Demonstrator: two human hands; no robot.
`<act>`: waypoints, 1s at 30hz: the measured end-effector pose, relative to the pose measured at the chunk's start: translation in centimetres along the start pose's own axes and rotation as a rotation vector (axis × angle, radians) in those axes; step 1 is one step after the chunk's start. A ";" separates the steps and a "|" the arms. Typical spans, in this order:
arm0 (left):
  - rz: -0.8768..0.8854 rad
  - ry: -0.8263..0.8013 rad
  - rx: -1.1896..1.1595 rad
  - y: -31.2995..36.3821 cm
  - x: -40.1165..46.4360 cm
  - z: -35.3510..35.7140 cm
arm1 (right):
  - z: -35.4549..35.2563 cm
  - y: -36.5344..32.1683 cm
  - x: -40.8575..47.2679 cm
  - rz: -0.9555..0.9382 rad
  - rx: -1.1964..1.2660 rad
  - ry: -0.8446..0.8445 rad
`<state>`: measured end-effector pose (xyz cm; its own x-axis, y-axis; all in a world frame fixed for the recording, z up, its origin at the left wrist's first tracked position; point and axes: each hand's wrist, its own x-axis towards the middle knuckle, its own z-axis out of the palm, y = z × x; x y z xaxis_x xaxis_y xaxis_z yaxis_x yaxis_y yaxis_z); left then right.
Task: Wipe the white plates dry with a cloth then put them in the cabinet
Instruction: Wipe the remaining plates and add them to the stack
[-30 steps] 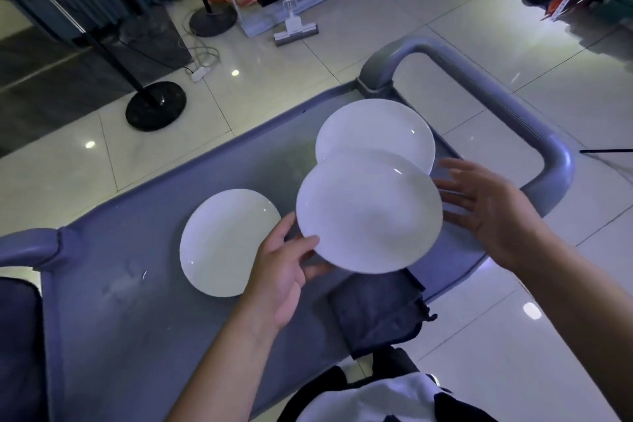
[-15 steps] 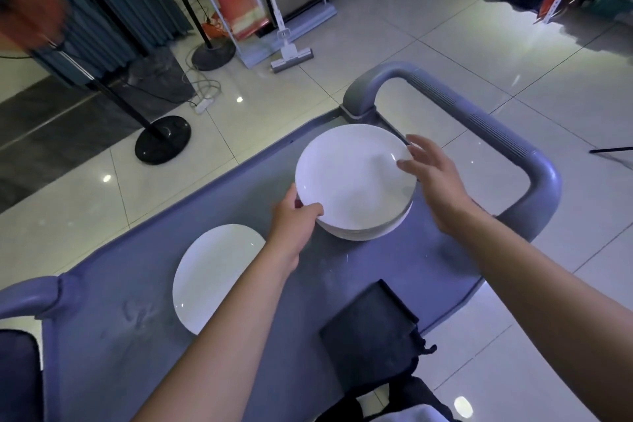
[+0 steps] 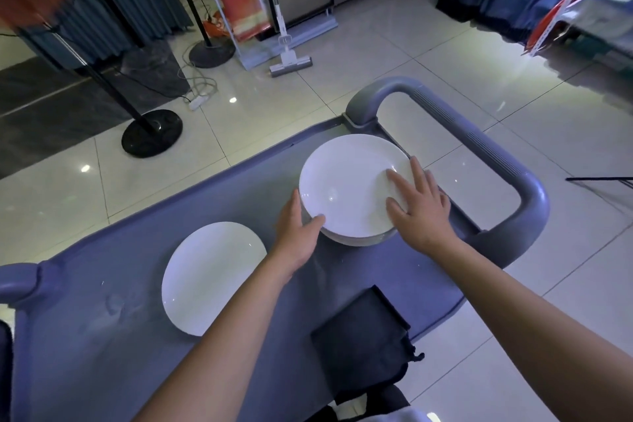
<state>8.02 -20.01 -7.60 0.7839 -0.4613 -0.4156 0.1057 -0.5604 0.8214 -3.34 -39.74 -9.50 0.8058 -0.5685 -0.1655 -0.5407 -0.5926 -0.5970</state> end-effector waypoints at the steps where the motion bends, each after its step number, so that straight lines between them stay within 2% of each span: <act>1: 0.000 0.015 -0.010 -0.4 -0.6 -0.8 | -0.4 -0.7 -0.4 0.002 -0.017 0.022; 4: 0.079 0.163 -0.124 -2.5 -3.0 -4.1 | -1.5 -4.3 -2.7 -0.071 0.095 0.142; 7: -0.014 0.360 -0.209 -6.6 -6.1 -8.1 | 0.3 -9.8 -7.1 -0.224 0.338 0.135; 10: -0.156 0.490 -0.231 -11.5 -9.0 -11.6 | 5.0 -13.3 -10.5 -0.225 0.429 -0.151; 12: -0.245 0.523 -0.175 -14.2 -10.8 -13.2 | 8.7 -14.5 -11.3 -0.084 0.412 -0.390; 14: -0.286 0.525 -0.246 -15.7 -12.0 -14.0 | 12.1 -15.0 -10.9 0.115 0.464 -0.485; 21: -0.267 0.450 -0.541 -18.2 -10.9 -15.4 | 18.9 -17.8 -4.8 0.485 0.569 -0.249; 26: -0.276 0.355 -0.621 -19.4 -10.0 -16.6 | 20.4 -18.7 -3.3 0.569 0.398 -0.177; 30: -0.299 0.389 -0.614 -18.8 -9.8 -16.9 | 20.0 -18.8 -3.9 0.679 0.558 -0.044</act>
<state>8.66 6.66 -12.36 0.8150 -0.0132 -0.5793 0.5760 -0.0897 0.8125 8.50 -14.95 -13.26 0.3677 -0.6673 -0.6477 -0.7193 0.2374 -0.6529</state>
